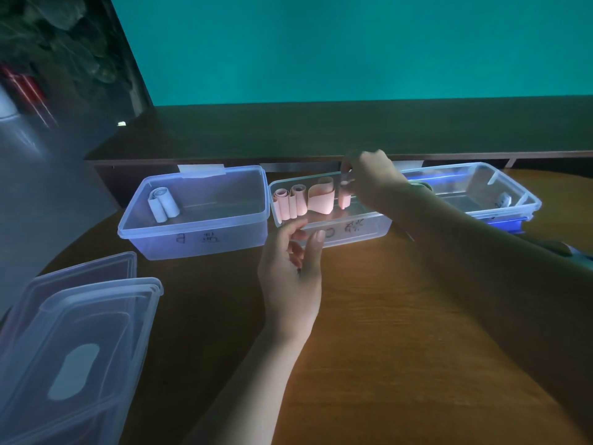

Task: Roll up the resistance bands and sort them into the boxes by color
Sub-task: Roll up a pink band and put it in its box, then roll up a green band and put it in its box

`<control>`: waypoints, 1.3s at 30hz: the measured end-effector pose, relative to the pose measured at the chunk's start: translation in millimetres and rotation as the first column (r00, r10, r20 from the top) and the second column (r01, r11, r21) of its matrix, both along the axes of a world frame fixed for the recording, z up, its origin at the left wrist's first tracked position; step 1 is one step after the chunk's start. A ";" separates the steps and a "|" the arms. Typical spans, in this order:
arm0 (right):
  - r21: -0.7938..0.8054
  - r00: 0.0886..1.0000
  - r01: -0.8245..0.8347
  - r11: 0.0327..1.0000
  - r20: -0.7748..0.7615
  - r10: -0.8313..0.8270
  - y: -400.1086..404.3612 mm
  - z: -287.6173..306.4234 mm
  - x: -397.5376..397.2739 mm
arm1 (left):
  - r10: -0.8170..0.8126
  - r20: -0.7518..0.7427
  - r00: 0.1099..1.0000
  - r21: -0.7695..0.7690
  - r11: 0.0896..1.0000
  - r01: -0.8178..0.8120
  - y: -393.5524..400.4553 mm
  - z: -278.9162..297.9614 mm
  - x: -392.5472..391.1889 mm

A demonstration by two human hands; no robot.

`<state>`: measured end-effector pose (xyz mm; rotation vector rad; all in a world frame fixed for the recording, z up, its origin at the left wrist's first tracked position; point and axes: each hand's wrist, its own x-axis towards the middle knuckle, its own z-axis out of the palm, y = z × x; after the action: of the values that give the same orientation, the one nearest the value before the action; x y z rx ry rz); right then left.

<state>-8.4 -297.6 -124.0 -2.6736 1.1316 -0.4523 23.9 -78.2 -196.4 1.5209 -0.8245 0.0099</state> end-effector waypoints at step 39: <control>0.134 0.989 -0.028 0.991 0.145 0.009 3.5 1.8 -11.5 | -0.032 0.044 0.999 0.006 0.999 0.032 0.1 -2.8 0.2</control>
<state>-19.9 -294.2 -122.2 -2.4889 1.0555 -0.5357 24.2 -78.1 -199.2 1.5167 -0.8843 0.0181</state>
